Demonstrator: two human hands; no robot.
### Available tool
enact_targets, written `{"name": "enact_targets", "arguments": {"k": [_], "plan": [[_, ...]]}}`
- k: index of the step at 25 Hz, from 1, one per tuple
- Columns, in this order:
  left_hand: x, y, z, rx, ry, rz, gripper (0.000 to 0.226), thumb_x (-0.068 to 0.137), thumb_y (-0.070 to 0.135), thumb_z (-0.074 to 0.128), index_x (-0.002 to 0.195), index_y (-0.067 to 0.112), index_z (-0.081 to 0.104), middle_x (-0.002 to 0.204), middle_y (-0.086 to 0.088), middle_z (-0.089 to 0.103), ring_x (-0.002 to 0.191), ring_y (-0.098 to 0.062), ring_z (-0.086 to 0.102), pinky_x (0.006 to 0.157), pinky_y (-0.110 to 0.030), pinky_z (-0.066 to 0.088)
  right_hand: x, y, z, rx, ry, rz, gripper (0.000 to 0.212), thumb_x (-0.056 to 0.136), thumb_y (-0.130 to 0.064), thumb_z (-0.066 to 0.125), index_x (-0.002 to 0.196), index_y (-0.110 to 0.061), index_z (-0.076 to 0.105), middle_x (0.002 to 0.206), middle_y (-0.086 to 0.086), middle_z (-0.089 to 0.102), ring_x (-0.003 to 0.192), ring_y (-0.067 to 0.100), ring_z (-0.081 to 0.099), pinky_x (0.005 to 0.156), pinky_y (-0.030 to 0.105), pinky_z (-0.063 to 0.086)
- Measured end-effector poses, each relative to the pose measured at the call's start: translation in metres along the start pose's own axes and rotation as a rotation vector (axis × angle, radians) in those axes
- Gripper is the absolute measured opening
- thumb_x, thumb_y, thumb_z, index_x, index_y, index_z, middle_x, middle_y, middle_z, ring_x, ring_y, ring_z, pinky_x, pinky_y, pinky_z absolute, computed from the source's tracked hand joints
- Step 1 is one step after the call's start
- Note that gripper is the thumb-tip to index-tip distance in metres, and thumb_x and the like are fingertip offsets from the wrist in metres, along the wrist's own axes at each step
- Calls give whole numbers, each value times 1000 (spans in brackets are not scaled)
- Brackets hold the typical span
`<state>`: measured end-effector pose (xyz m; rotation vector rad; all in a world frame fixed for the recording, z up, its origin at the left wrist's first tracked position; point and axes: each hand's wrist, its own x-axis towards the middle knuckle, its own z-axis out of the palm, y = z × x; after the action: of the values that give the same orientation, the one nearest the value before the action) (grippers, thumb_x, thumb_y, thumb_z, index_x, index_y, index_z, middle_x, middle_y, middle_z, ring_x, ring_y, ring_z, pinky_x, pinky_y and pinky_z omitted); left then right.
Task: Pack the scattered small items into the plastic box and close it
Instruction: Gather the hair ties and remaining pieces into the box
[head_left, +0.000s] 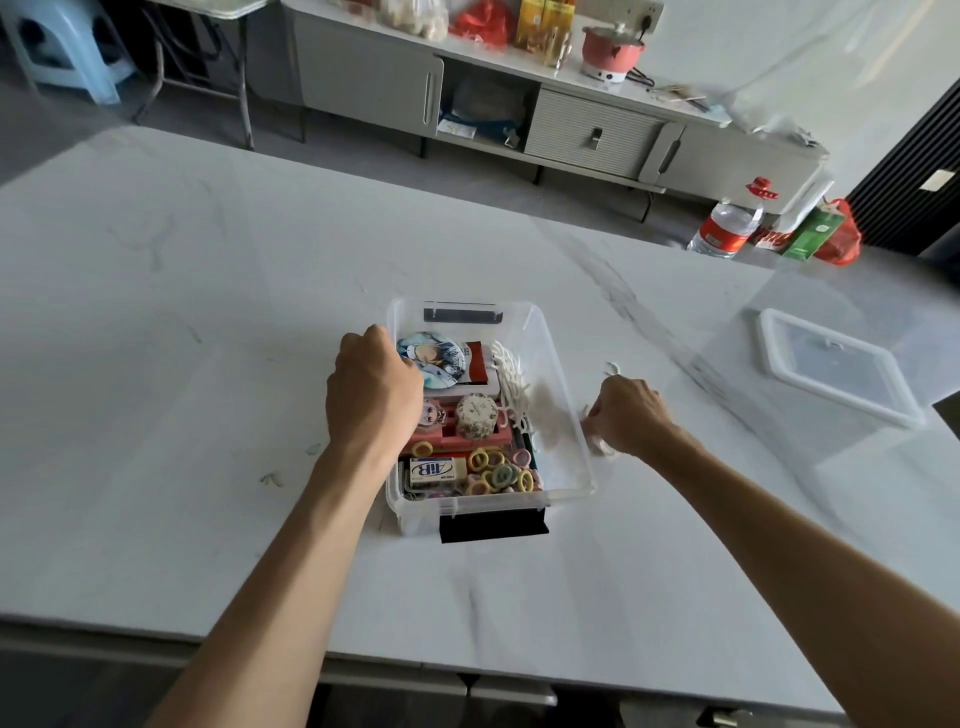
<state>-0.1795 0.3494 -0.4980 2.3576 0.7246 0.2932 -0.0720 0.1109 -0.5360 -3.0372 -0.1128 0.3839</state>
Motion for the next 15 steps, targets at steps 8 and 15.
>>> {"name": "enact_targets", "arguments": {"k": [8,15], "plan": [[2,-1,0,-57,-27,-9,25,96,10,45,117,1,55,115,-19,58,102,-33,58,81,-40,49,-18,-72,-81,628,214,-167,10,70,-18,83,65,-18,74,52,-2,68,41,4,61,42,17,50],[4,-3,1,-101,-22,-2,34,96,11,48,129,2,52,123,-18,59,105,-32,60,88,-46,52,-7,-98,-63,267,308,-213,31,77,-22,78,60,-2,62,57,11,62,48,20,52,49,35,49]]}}
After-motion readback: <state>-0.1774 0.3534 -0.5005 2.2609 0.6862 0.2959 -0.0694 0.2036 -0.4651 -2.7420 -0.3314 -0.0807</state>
